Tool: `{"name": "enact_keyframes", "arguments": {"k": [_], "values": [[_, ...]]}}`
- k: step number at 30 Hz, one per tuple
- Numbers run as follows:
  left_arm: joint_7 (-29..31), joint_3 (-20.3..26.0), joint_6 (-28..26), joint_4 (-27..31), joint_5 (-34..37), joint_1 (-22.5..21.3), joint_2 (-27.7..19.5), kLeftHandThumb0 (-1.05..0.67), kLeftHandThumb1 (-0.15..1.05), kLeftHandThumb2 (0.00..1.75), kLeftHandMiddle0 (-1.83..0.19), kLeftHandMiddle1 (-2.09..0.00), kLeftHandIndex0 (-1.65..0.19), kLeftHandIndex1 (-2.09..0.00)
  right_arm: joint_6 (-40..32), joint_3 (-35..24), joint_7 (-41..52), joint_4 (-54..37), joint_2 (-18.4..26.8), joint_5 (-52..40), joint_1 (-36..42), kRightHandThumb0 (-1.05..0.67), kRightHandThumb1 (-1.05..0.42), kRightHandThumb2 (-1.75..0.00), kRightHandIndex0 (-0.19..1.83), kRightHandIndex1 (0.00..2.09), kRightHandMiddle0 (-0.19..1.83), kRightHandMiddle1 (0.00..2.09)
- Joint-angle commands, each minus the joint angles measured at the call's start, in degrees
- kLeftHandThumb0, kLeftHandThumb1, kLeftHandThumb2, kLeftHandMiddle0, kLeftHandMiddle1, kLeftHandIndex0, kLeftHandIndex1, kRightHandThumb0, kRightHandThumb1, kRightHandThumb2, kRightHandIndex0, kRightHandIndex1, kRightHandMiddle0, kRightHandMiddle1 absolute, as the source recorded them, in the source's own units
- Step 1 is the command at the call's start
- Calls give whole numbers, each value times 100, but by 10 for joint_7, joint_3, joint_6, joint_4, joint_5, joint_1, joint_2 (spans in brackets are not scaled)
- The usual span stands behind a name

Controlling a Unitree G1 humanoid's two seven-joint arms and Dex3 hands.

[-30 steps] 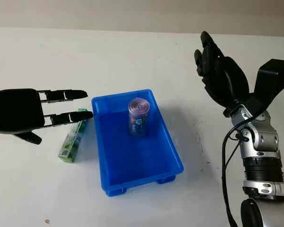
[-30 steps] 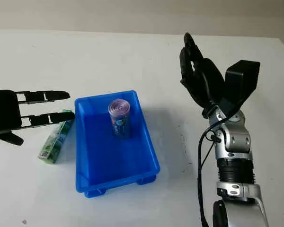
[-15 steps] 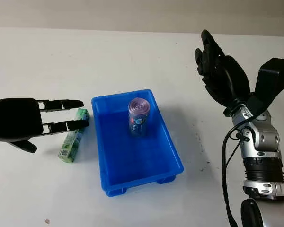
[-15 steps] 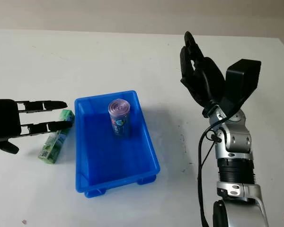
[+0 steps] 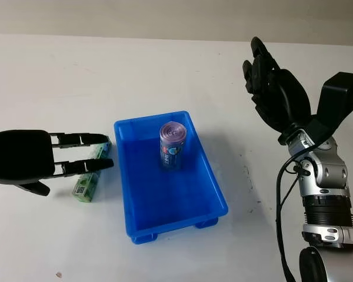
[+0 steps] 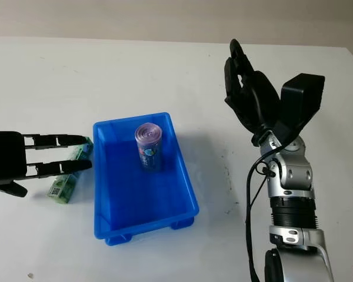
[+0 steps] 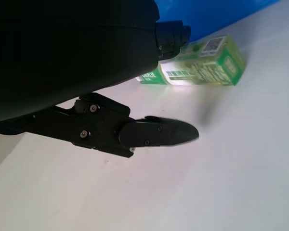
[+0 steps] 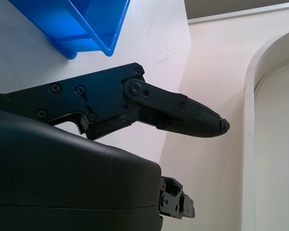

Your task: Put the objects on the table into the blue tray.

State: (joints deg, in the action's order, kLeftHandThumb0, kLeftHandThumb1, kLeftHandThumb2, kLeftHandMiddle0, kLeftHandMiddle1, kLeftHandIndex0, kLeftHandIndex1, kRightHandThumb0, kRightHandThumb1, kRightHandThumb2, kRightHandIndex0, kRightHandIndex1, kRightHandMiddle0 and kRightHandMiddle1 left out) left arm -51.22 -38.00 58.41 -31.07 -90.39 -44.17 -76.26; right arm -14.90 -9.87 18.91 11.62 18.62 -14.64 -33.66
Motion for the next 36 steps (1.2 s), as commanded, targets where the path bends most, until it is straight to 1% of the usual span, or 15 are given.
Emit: {"name": "enact_keyframes", "arguments": {"k": [1, 4, 8, 14, 18, 19, 20, 22, 23, 24, 25, 27, 29, 33, 36], "values": [[-21, -11, -5, -5, -7, 3, 6, -13, 105, 63, 2, -8, 7, -8, 6, -8, 0, -13, 2, -4, 5, -66, -105, -73, -19, 0, -19, 0], [-45, -22, -15, -10, -19, -1, 12, -6, 105, 59, -3, -8, 2, -10, 5, -7, 0, -15, 3, -3, 6, -67, -105, -72, -19, 0, -19, 0], [-47, -34, -6, -16, -25, -13, 19, -5, 105, 56, -5, -8, 0, -10, 6, -8, 1, -15, 3, -4, 7, -67, -105, -72, -19, 0, -19, 0], [-54, -49, 1, -24, -30, -28, 34, -5, 105, 49, -18, -11, -12, -16, 6, -9, 0, -15, 2, -4, 7, -66, -105, -73, -19, 0, -19, 0], [-74, -63, -8, -31, -39, -38, 50, -5, 105, 42, -30, -15, -22, -22, 7, -10, 1, -15, 1, -5, 7, -67, -105, -73, -19, 0, -19, 0], [-76, -67, -8, -34, -39, -41, 55, -6, 105, 41, -34, -17, -26, -25, 6, -10, 1, -16, 1, -4, 8, -67, -105, -73, -19, 0, -19, 0], [-74, -70, -6, -38, -39, -45, 60, -6, 105, 40, -36, -19, -24, -33, 6, -10, 1, -17, 1, -5, 8, -67, -105, -73, -19, 0, -19, 0], [-54, -75, 6, -44, -30, -53, 68, -6, 105, 37, -34, -28, -11, -64, 4, -11, 0, -20, 1, -5, 9, -67, -105, -72, -19, 0, -19, 0], [-45, -76, 12, -46, -26, -55, 71, -7, 105, 37, -29, -38, -3, -81, 4, -12, 0, -20, 1, -5, 10, -67, -105, -72, -19, 0, -19, 0], [-40, -77, 15, -48, -23, -57, 74, -7, 105, 37, -27, -43, 0, -87, 3, -13, 1, -21, 1, -7, 10, -67, -105, -73, -19, 0, -19, 0], [-29, -79, 15, -45, -25, -60, 76, -7, 105, 36, -26, -48, 1, -92, 2, -14, 0, -20, 2, -8, 9, -67, -105, -73, -19, 0, -19, 0], [-23, -83, 10, -43, -26, -63, 81, -8, 105, 33, -17, -70, 5, -102, 0, -16, -1, -22, 3, -9, 9, -67, -105, -72, -19, 0, -19, 0], [-24, -84, 5, -44, -24, -62, 85, -12, 105, 30, -18, -87, 2, -111, -4, -19, -3, -23, 1, -14, 8, -67, -105, -73, -19, 0, -19, 0], [-63, -89, -13, -56, -25, -58, 94, -14, 105, 22, -28, -101, -9, -122, -8, -21, -6, -26, 1, -18, 8, -67, -105, -73, -19, 0, -19, 0], [-85, -102, -28, -66, -36, -62, 101, -13, 104, 14, -31, -114, -12, -131, -8, -23, -3, -22, 0, -24, 5, -67, -105, -72, -19, 0, -19, 0]]}}
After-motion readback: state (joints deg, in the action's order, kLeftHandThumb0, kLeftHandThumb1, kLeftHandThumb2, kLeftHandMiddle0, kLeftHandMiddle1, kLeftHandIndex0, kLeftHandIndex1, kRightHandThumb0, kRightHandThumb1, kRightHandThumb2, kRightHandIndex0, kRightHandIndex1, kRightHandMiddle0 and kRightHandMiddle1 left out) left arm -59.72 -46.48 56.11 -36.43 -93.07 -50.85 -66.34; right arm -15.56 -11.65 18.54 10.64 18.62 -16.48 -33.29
